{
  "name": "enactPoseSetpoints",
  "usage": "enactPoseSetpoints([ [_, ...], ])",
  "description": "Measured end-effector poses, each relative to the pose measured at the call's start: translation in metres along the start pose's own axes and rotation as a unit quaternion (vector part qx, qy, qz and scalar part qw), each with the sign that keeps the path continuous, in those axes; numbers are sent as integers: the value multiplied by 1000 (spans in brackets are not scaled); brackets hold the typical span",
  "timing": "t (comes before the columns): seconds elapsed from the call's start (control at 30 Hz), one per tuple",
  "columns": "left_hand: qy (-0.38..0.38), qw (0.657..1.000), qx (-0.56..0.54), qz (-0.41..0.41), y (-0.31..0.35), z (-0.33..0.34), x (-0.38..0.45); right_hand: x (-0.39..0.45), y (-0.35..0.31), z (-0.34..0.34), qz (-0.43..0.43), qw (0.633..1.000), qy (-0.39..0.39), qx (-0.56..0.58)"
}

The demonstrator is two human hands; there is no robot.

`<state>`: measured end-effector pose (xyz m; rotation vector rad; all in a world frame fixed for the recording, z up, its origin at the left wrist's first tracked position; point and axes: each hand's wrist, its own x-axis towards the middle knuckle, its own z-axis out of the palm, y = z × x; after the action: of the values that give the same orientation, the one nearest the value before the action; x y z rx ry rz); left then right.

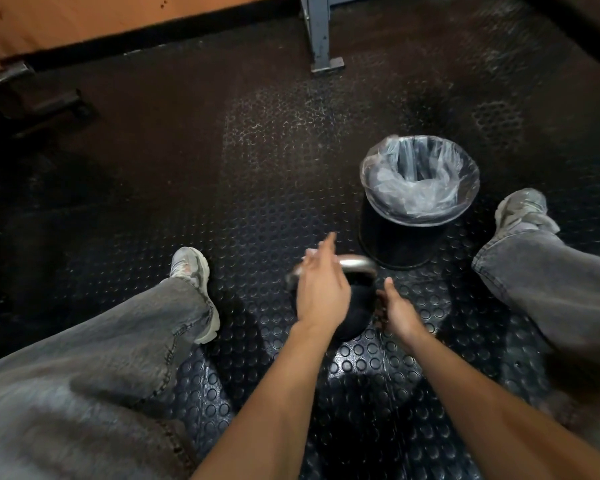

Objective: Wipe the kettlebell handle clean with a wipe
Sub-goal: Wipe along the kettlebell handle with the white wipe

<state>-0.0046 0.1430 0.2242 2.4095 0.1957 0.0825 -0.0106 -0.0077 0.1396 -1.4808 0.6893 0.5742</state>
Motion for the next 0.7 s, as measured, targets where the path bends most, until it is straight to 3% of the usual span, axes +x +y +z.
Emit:
enactPoseSetpoints([
  [0.07, -62, 996, 1, 59, 1, 3, -13, 10, 9, -6, -3, 1000, 2, -6],
  [0.13, -67, 996, -23, 54, -8, 3, -26, 10, 9, -7, -2, 1000, -2, -11],
  [0.4, 70, 985, -126, -100, -21, -1, -8, -3, -2, 1, -6, 1000, -23, 0],
  [0.57, -31, 996, -88, -13, 1, -9, -5, 8, 6, -4, -8, 1000, -6, -3],
  [0.7, 29, 995, -89, -17, -19, -12, -18, -1, 0, 0, -4, 1000, -25, 7],
])
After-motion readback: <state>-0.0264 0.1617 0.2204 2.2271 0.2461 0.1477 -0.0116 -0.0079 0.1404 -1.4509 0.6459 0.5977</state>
